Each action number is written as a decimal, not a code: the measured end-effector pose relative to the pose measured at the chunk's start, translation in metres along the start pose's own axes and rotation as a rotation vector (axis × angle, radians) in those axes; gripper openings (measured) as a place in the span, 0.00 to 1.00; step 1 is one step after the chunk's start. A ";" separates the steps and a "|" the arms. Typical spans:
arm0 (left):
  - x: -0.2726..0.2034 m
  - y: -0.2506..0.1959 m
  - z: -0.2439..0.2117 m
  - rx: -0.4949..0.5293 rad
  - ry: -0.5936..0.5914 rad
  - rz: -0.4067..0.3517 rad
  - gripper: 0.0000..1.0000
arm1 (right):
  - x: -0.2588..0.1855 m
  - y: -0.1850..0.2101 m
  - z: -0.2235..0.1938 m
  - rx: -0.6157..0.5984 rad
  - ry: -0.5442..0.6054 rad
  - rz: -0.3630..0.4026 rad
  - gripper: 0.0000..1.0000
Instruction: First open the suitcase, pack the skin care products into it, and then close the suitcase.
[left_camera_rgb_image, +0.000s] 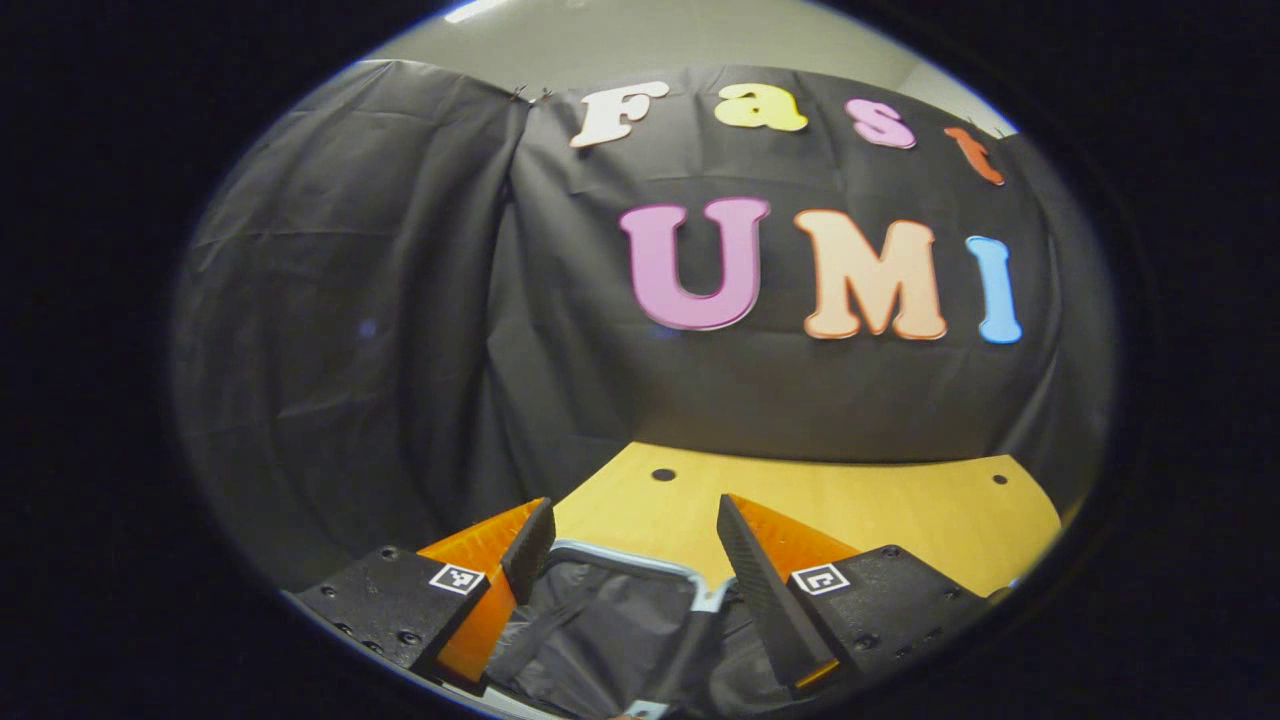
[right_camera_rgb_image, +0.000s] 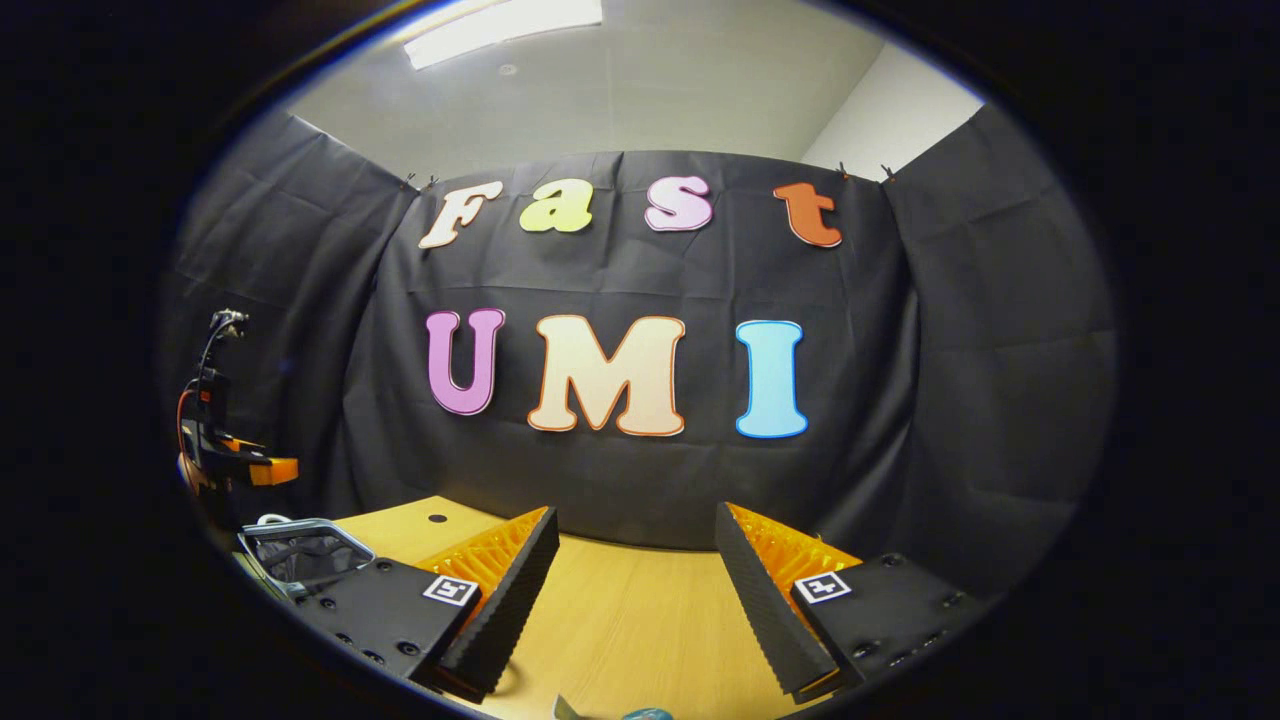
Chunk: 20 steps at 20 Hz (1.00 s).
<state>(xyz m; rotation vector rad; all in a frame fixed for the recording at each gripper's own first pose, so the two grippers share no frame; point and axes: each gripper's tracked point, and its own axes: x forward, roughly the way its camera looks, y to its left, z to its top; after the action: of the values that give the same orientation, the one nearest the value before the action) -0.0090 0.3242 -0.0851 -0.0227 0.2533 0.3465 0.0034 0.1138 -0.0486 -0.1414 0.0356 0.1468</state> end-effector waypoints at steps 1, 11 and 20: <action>-0.006 -0.016 0.002 -0.011 -0.004 -0.023 0.95 | -0.001 -0.006 0.002 -0.001 -0.003 0.000 0.98; -0.054 -0.139 -0.017 -0.071 0.033 -0.203 0.95 | -0.017 -0.048 -0.006 0.001 0.007 0.006 0.98; -0.098 -0.266 -0.077 -0.068 0.153 -0.390 0.94 | -0.036 -0.076 -0.027 0.001 0.049 0.033 0.98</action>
<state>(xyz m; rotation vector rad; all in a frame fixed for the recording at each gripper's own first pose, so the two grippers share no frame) -0.0266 0.0366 -0.1413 -0.1641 0.3810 -0.0354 -0.0218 0.0301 -0.0630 -0.1435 0.0867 0.1763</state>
